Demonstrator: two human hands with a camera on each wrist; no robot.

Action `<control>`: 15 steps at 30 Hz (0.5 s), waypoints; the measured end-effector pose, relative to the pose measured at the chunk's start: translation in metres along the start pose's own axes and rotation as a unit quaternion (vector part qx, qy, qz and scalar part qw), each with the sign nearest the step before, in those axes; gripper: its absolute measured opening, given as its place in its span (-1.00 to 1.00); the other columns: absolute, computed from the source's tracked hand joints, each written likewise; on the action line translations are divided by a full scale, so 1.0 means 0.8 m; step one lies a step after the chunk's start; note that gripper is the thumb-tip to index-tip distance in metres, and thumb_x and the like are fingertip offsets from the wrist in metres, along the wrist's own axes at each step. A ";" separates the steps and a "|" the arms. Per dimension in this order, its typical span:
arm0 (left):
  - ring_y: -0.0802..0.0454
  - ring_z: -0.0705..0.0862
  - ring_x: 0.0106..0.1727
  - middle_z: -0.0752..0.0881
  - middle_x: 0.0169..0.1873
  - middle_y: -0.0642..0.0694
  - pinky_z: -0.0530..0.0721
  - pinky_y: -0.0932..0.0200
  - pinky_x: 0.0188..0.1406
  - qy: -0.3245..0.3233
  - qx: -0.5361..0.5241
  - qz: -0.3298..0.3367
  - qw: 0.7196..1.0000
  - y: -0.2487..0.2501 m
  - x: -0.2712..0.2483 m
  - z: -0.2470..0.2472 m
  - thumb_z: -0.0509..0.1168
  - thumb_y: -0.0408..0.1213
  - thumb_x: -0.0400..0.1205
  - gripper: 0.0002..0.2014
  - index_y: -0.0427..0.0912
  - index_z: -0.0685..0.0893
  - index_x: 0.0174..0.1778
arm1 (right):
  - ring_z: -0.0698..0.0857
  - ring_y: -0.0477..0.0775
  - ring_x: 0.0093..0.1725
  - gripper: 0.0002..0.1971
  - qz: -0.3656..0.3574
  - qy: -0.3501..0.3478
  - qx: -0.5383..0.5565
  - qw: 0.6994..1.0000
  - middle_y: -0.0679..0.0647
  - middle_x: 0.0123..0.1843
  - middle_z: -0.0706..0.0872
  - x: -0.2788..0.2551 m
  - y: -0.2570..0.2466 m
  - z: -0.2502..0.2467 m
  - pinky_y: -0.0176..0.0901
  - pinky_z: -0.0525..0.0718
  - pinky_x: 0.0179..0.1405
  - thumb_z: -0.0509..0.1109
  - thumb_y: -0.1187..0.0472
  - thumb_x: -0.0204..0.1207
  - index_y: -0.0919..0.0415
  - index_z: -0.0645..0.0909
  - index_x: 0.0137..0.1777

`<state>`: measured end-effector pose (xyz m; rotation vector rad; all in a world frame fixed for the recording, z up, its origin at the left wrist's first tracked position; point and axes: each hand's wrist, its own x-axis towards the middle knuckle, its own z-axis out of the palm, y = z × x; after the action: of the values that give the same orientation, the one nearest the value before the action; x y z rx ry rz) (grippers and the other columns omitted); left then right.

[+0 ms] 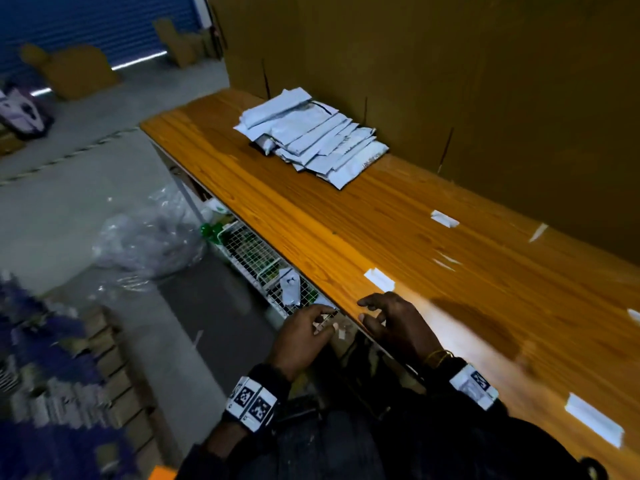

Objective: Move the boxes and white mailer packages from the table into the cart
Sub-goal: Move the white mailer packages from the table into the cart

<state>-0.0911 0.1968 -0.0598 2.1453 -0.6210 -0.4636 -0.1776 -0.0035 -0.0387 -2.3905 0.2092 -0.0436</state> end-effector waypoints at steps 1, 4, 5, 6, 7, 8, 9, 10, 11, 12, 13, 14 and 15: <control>0.14 0.71 -0.02 0.69 -0.02 0.08 0.73 -0.06 0.02 0.004 0.002 -0.005 1.000 0.000 0.005 -0.002 0.29 0.13 0.49 -0.60 0.16 0.68 0.23 | 0.59 -0.17 -0.15 -0.71 -0.004 0.005 0.002 1.000 0.01 0.10 0.66 0.009 0.002 0.000 -0.54 0.43 -0.20 0.40 0.05 0.60 -0.02 0.66 0.30; 0.11 0.71 0.01 0.67 0.04 0.05 0.72 -0.07 0.08 0.007 0.003 -0.021 1.000 0.000 0.021 -0.011 0.25 0.21 0.47 -0.55 0.19 0.66 0.26 | 0.62 -0.15 -0.19 -0.71 -0.010 0.015 0.002 1.000 -0.02 0.09 0.68 0.033 0.006 0.002 -0.29 0.52 -0.14 0.40 0.00 0.59 -0.06 0.65 0.29; 0.10 0.71 0.00 0.67 0.04 0.05 0.72 -0.09 0.08 0.006 0.005 -0.025 1.000 0.000 0.028 -0.014 0.25 0.19 0.49 -0.57 0.21 0.65 0.26 | 0.63 -0.13 -0.19 -0.71 -0.013 0.016 0.005 1.000 -0.01 0.09 0.69 0.042 0.007 0.002 -0.26 0.54 -0.14 0.41 0.00 0.58 -0.06 0.66 0.29; 0.10 0.72 0.00 0.67 0.04 0.04 0.72 -0.10 0.07 0.006 0.009 -0.025 1.000 0.001 0.034 -0.017 0.26 0.18 0.50 -0.59 0.23 0.64 0.26 | 0.64 -0.11 -0.20 -0.71 -0.017 0.016 0.009 1.000 0.00 0.08 0.69 0.050 0.007 0.002 -0.25 0.55 -0.14 0.42 0.01 0.58 -0.05 0.66 0.28; 0.10 0.71 0.00 0.67 0.04 0.03 0.72 -0.09 0.06 0.009 0.014 -0.026 1.000 0.001 0.043 -0.020 0.26 0.16 0.52 -0.62 0.23 0.64 0.25 | 0.65 -0.10 -0.20 -0.71 -0.021 0.016 0.014 1.000 0.01 0.07 0.69 0.060 0.007 0.003 -0.25 0.55 -0.15 0.42 0.02 0.58 -0.04 0.66 0.28; 0.09 0.70 0.02 0.67 0.05 0.03 0.71 -0.08 0.07 0.013 0.016 -0.026 0.999 0.001 0.052 -0.025 0.28 0.14 0.54 -0.64 0.23 0.64 0.24 | 0.65 -0.09 -0.20 -0.71 -0.022 0.015 0.017 1.000 0.01 0.07 0.68 0.071 0.005 0.002 -0.25 0.54 -0.15 0.43 0.02 0.58 -0.03 0.66 0.29; 0.09 0.69 0.03 0.67 0.06 0.02 0.70 -0.06 0.08 0.018 0.015 -0.028 0.999 0.003 0.062 -0.030 0.30 0.10 0.57 -0.66 0.19 0.65 0.25 | 0.64 -0.09 -0.19 -0.70 -0.020 0.012 0.019 1.000 0.00 0.08 0.67 0.083 0.003 0.001 -0.24 0.53 -0.15 0.42 0.03 0.58 -0.02 0.66 0.29; 0.08 0.69 0.04 0.67 0.07 0.02 0.70 -0.06 0.09 0.021 0.013 -0.026 0.999 0.003 0.073 -0.036 0.33 0.05 0.59 -0.68 0.14 0.66 0.26 | 0.65 -0.08 -0.19 -0.70 -0.019 0.011 0.022 1.000 0.00 0.08 0.66 0.095 0.001 0.001 -0.23 0.54 -0.14 0.42 0.04 0.58 -0.02 0.66 0.30; 0.09 0.69 0.03 0.67 0.08 0.02 0.70 -0.05 0.09 0.022 0.015 -0.023 0.999 0.003 0.084 -0.041 0.34 0.01 0.61 -0.69 0.10 0.66 0.27 | 0.65 -0.07 -0.18 -0.70 -0.017 0.014 0.024 0.999 0.01 0.08 0.66 0.107 0.000 0.001 -0.20 0.56 -0.13 0.43 0.05 0.58 -0.01 0.66 0.30; 0.10 0.69 0.02 0.67 0.08 0.02 0.70 -0.04 0.07 0.022 0.018 -0.018 0.999 0.002 0.096 -0.047 0.35 -0.02 0.63 -0.70 0.08 0.66 0.27 | 0.66 -0.04 -0.18 -0.70 -0.016 0.016 0.026 0.999 0.03 0.09 0.66 0.119 -0.002 0.001 -0.17 0.59 -0.11 0.43 0.07 0.58 0.00 0.66 0.31; 0.11 0.70 -0.01 0.68 0.08 0.01 0.71 -0.01 0.04 0.023 0.021 -0.015 0.999 0.001 0.108 -0.053 0.36 -0.04 0.63 -0.71 0.08 0.66 0.27 | 0.67 -0.02 -0.17 -0.69 -0.016 0.019 0.026 0.999 0.04 0.09 0.67 0.132 -0.002 0.002 -0.12 0.62 -0.09 0.44 0.08 0.58 0.01 0.66 0.31; 0.11 0.70 -0.02 0.68 0.08 0.00 0.71 0.02 0.02 0.024 0.023 -0.013 0.999 -0.003 0.122 -0.060 0.36 -0.05 0.64 -0.71 0.09 0.66 0.28 | 0.67 0.00 -0.16 -0.69 -0.015 0.020 0.023 0.999 0.05 0.10 0.67 0.146 -0.003 0.003 -0.09 0.64 -0.07 0.44 0.08 0.58 0.02 0.66 0.31; 0.10 0.70 -0.02 0.69 0.09 -0.01 0.71 0.03 0.02 0.023 0.024 -0.015 0.999 -0.008 0.137 -0.067 0.36 -0.05 0.64 -0.70 0.09 0.66 0.29 | 0.68 0.02 -0.15 -0.69 -0.012 0.021 0.022 0.999 0.05 0.10 0.68 0.162 -0.004 0.005 -0.07 0.65 -0.07 0.44 0.08 0.57 0.02 0.66 0.31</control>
<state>0.0271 0.1703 -0.0458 2.2079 -0.5806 -0.4176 -0.0495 -0.0200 -0.0431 -2.3500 0.1963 -0.1087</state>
